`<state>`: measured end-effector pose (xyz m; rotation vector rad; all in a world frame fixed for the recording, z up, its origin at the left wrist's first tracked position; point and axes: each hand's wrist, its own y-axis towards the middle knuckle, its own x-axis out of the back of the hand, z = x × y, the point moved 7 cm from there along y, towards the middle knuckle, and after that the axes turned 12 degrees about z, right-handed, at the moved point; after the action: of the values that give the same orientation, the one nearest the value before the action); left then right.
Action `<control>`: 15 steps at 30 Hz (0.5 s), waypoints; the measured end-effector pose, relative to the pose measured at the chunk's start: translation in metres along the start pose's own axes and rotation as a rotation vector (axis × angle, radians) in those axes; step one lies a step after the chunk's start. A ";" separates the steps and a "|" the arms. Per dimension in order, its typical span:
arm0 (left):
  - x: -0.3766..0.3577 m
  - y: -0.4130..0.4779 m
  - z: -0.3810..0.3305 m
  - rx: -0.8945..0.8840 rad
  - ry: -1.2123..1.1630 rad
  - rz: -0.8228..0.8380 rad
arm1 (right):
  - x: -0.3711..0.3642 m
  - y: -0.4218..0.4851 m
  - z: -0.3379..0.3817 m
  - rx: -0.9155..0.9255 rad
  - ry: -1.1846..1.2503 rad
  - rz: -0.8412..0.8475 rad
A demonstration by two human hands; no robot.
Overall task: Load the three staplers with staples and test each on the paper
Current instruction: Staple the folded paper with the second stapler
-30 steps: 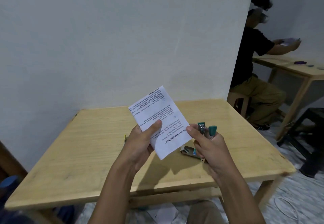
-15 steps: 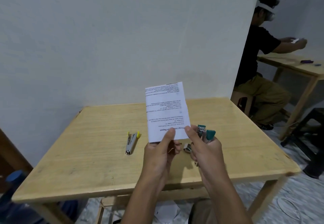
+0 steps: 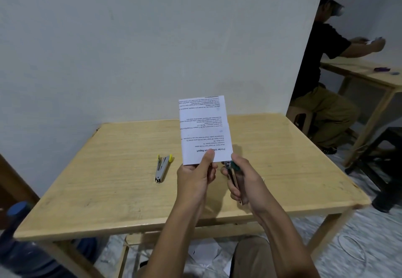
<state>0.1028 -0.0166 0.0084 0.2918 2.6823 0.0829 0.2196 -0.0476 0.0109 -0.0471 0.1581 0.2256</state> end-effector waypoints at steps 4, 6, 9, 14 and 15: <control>0.005 0.007 0.008 0.017 0.033 -0.015 | 0.003 0.005 -0.008 -0.042 -0.054 -0.019; 0.006 0.007 0.010 0.012 0.069 0.002 | 0.003 0.005 -0.009 -0.037 -0.060 -0.033; 0.007 0.006 0.011 0.007 0.118 0.023 | 0.006 0.005 -0.009 -0.025 -0.044 -0.056; 0.011 0.006 0.007 -0.019 0.199 0.015 | 0.003 0.006 -0.010 -0.013 0.042 -0.017; 0.012 0.005 0.006 -0.030 0.228 0.005 | 0.002 0.007 -0.011 -0.010 0.065 -0.003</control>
<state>0.0954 -0.0086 -0.0012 0.2957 2.9032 0.1669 0.2187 -0.0410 -0.0003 -0.0645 0.2216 0.2219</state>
